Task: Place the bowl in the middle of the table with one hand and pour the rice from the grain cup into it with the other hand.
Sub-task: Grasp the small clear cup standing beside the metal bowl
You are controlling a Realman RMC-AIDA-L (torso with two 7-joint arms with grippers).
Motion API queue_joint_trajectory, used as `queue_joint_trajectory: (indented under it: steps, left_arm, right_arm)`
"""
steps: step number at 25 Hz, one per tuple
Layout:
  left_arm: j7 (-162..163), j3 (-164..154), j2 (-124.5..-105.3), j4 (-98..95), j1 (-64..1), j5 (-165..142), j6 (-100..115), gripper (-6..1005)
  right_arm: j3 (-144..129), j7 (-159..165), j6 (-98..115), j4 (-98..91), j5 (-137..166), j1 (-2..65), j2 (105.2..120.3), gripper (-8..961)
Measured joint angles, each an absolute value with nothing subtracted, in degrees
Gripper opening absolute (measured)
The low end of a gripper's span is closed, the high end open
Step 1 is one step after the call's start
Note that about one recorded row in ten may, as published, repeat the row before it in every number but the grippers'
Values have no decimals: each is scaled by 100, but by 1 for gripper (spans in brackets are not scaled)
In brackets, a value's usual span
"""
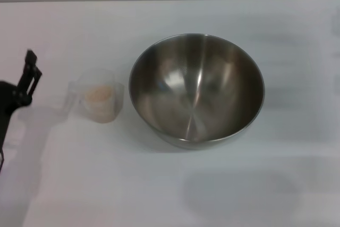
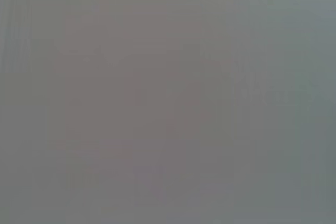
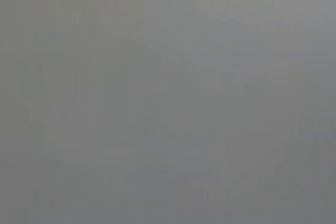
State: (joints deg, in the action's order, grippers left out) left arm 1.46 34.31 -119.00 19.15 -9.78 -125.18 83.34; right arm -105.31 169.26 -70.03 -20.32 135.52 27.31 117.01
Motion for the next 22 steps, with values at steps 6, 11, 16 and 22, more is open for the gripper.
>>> queue_joint_trajectory:
  steps: [6,11,16,22]
  left_arm:
    - [144,3255,-11909,1923,-758,-12511,8189,830]
    - [148,2965,-11909,1928,-705,-12487,8089,830]
    - [141,2794,-11909,1942,-715,-12484,7852,830]
    - [140,2788,-11909,1943,-760,-12489,7554,830]
  right_arm:
    - [-10483,16935,-6983,-2041,13552,2794,11706,509]
    - [-10485,16937,-6973,-2066,13552,2832,11727,508]
    - [-10485,16937,-6924,-2067,13553,2869,11733,508]
    - [-10480,16937,-6927,-2097,13553,2877,11741,509]
